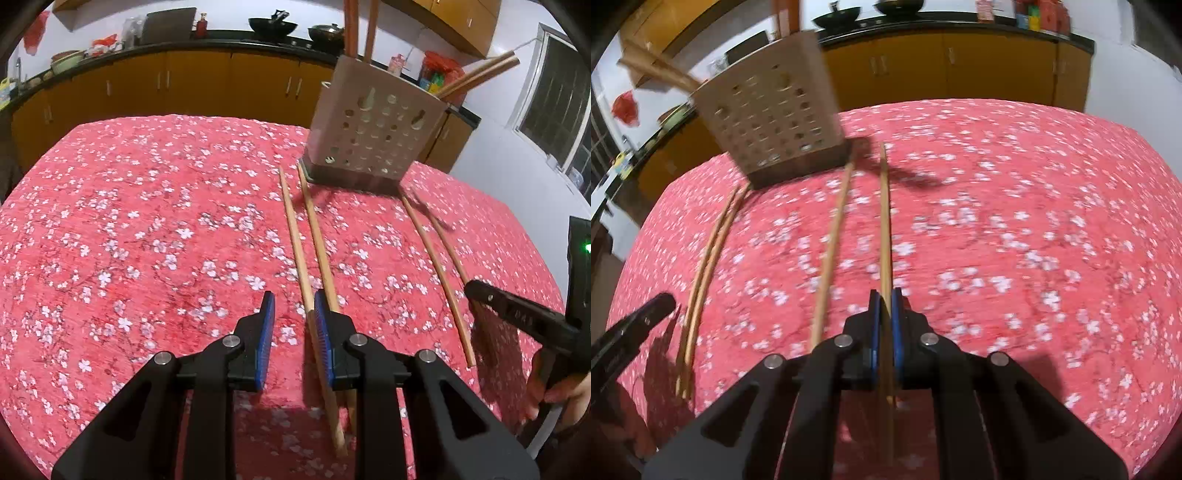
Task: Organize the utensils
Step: 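Close the left tool on a chopstick while the right tool grasps another chopstick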
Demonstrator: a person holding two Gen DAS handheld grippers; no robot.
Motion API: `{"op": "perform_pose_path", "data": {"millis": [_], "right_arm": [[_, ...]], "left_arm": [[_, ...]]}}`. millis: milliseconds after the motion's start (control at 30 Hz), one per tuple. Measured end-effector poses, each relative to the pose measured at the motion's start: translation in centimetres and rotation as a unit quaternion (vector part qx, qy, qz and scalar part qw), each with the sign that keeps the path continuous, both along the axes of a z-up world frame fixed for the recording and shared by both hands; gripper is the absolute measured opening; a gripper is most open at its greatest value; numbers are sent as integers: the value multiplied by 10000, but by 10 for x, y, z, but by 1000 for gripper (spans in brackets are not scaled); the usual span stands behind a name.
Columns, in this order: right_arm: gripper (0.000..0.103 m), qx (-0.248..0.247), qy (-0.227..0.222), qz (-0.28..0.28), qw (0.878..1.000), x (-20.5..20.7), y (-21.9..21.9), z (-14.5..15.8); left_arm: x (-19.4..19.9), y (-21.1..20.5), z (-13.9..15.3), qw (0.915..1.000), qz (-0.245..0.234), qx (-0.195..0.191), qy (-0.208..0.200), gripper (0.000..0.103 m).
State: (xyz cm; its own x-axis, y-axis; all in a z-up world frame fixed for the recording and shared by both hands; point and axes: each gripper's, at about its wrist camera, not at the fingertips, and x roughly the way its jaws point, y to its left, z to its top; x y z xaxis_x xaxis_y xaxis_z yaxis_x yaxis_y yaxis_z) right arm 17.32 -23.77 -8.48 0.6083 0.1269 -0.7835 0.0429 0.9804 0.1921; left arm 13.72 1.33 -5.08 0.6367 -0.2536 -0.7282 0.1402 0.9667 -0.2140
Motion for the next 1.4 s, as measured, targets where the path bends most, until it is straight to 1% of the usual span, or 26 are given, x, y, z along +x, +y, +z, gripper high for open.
{"op": "perform_pose_path", "data": {"millis": [100, 267, 367, 500, 667, 867, 1000, 1133, 1233, 1400], "right_arm": [[8, -45, -18, 24, 10000, -1, 0, 0], [8, -102, -56, 51, 9999, -1, 1, 0], [8, -72, -56, 76, 9999, -2, 1, 0], [8, -91, -75, 94, 9999, -7, 1, 1], [8, -126, -108, 167, 9997, -7, 0, 2], [8, -244, -146, -69, 9996, 2, -14, 4], [8, -284, -173, -248, 9991, 10, -26, 3], [8, -283, -224, -299, 9989, 11, -31, 2], [8, -512, -289, -273, 9979, 9, -27, 1], [8, -456, -292, -272, 9982, 10, -28, 0]], "left_arm": [[1, -4, -3, 9999, -91, 20, 58, 23], [2, -12, -9, 9996, -172, 160, 166, 23], [0, -17, -11, 9991, -183, 363, 132, 20], [0, -21, -12, 9979, -122, 634, 83, 9], [9, -15, -13, 9969, -31, 788, 61, 8], [33, 15, -12, 9957, 310, 858, 126, 8], [46, 33, -12, 9945, 467, 929, 98, 8], [49, 41, -12, 9951, 537, 821, 102, 8], [49, 40, -11, 9949, 539, 841, 101, 8], [50, 37, -12, 9940, 550, 936, 100, 8]]}}
